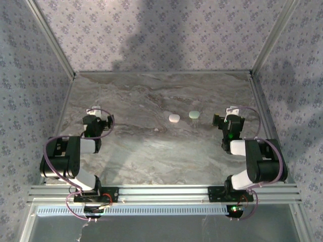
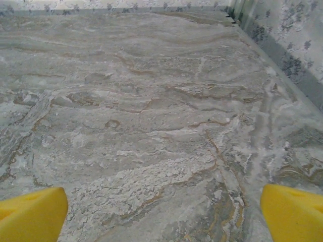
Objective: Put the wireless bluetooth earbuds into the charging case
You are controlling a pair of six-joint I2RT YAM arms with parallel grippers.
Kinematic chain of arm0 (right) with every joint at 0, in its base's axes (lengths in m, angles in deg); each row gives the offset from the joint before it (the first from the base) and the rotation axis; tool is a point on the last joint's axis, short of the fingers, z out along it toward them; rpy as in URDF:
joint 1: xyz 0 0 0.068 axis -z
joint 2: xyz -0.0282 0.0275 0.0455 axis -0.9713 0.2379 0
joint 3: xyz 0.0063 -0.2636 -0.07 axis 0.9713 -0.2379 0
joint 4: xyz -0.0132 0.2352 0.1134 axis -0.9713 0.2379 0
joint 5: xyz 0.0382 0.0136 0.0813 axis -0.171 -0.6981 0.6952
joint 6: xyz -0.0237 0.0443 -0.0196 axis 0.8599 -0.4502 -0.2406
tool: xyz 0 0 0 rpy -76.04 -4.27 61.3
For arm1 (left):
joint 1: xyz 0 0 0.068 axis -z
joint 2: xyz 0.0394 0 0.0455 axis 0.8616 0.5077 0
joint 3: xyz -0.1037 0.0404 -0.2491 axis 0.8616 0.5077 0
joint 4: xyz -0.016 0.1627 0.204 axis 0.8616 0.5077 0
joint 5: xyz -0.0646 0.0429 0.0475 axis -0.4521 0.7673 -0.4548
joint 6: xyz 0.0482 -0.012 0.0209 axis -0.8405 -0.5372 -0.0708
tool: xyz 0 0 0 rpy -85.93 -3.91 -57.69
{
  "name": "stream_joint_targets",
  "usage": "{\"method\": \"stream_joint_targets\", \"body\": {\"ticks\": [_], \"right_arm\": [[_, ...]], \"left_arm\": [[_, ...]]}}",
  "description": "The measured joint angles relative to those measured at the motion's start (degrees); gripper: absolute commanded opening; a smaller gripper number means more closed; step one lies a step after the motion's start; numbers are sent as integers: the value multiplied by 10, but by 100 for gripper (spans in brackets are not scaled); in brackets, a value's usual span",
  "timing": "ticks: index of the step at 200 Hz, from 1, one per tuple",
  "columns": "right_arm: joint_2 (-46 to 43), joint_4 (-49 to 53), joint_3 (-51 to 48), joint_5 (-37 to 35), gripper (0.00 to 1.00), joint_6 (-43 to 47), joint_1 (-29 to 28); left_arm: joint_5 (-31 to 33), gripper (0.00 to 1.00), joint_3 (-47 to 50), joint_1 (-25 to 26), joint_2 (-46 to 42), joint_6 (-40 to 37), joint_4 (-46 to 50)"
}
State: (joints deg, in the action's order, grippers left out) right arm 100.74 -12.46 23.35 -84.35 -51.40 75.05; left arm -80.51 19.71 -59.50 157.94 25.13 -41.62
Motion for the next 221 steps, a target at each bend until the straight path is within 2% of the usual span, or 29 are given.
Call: {"method": "stream_joint_targets", "body": {"ticks": [86,221], "right_arm": [[14,-3,0,41,100,5,18],[14,-7,0,41,100,7,16]], "left_arm": [[-6,100,-4,0,2,0,3],[-6,100,-5,0,2,0,3]]}}
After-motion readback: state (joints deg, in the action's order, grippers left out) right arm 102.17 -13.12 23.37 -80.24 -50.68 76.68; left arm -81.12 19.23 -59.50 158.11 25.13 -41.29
